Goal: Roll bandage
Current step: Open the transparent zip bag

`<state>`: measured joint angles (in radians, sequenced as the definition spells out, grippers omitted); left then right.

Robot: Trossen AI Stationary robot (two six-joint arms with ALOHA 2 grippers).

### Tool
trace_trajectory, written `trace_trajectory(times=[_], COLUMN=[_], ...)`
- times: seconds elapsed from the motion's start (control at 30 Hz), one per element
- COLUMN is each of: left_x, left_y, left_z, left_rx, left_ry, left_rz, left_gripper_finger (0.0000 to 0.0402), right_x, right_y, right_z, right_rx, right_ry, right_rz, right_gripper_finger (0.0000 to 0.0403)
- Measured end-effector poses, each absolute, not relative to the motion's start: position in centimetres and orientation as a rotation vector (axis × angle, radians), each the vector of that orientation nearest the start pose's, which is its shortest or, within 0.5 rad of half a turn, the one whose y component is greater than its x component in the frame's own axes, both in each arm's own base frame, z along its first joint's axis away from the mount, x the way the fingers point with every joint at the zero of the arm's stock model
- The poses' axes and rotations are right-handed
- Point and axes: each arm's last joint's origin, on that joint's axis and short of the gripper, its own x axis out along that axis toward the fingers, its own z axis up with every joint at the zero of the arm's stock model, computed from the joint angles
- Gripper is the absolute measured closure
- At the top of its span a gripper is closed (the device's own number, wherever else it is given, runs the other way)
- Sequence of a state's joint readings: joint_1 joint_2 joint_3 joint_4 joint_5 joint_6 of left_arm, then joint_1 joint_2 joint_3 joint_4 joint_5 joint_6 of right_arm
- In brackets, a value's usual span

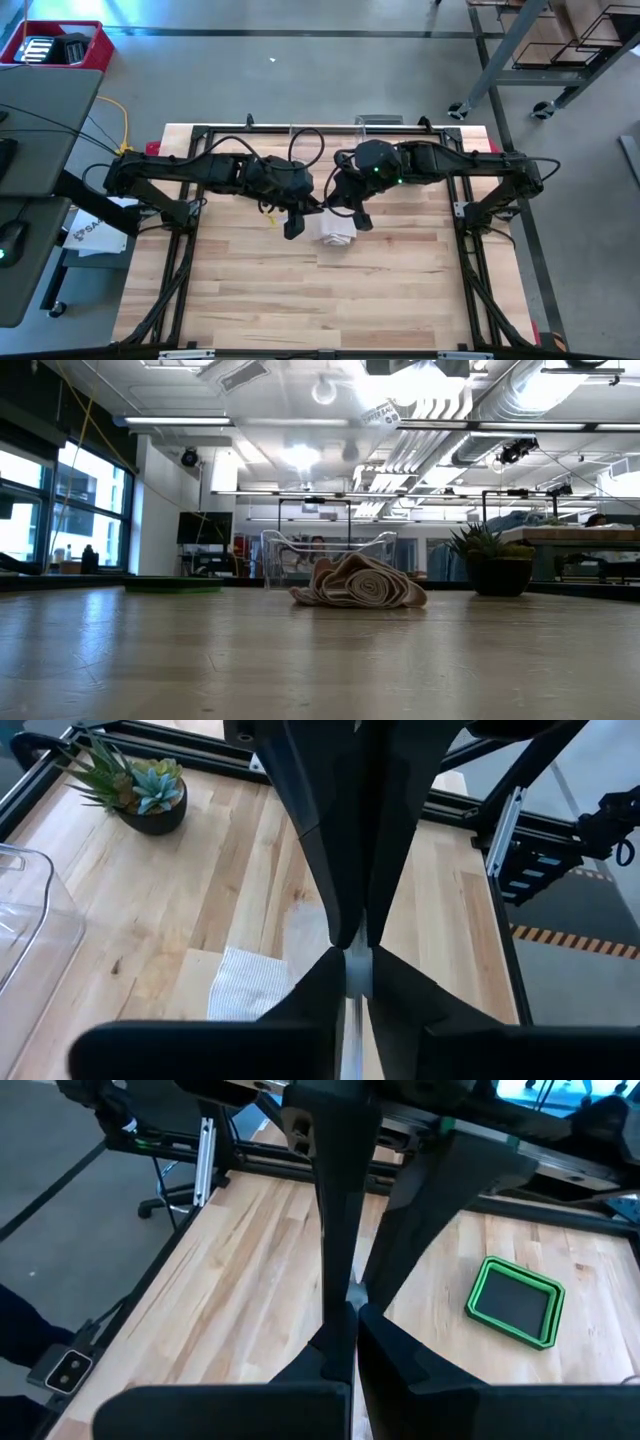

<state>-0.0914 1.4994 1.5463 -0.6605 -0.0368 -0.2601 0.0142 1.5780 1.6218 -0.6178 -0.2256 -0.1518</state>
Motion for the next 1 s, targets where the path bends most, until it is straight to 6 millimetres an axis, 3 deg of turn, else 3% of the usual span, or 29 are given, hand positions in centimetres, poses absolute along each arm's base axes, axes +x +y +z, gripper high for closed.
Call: trace_trajectory(times=[0.3,0.67,0.87,1.0], left_x=[32.1,31.4,31.7,31.8], left_y=[-2.8,-2.9,-3.1,-3.1], left_z=[38.3,37.4,37.8,38.0], left_rx=[-0.21,-0.226,-0.23,-0.223], left_ry=[0.612,0.726,0.672,0.658], left_rz=[0.035,0.046,0.035,0.031], left_gripper_finger=[0.0383,0.0388,0.0376,0.0388], right_x=[34.4,33.5,33.3,33.4], right_y=[1.1,0.9,0.9,0.8], right_z=[38.7,39.5,39.8,39.8], right_rx=[-0.055,-0.063,-0.059,0.008], right_ry=[0.557,0.545,0.536,0.542], right_rz=[0.258,0.211,0.207,0.155], right_gripper_finger=[0.0403,0.0402,0.0402,0.0399])
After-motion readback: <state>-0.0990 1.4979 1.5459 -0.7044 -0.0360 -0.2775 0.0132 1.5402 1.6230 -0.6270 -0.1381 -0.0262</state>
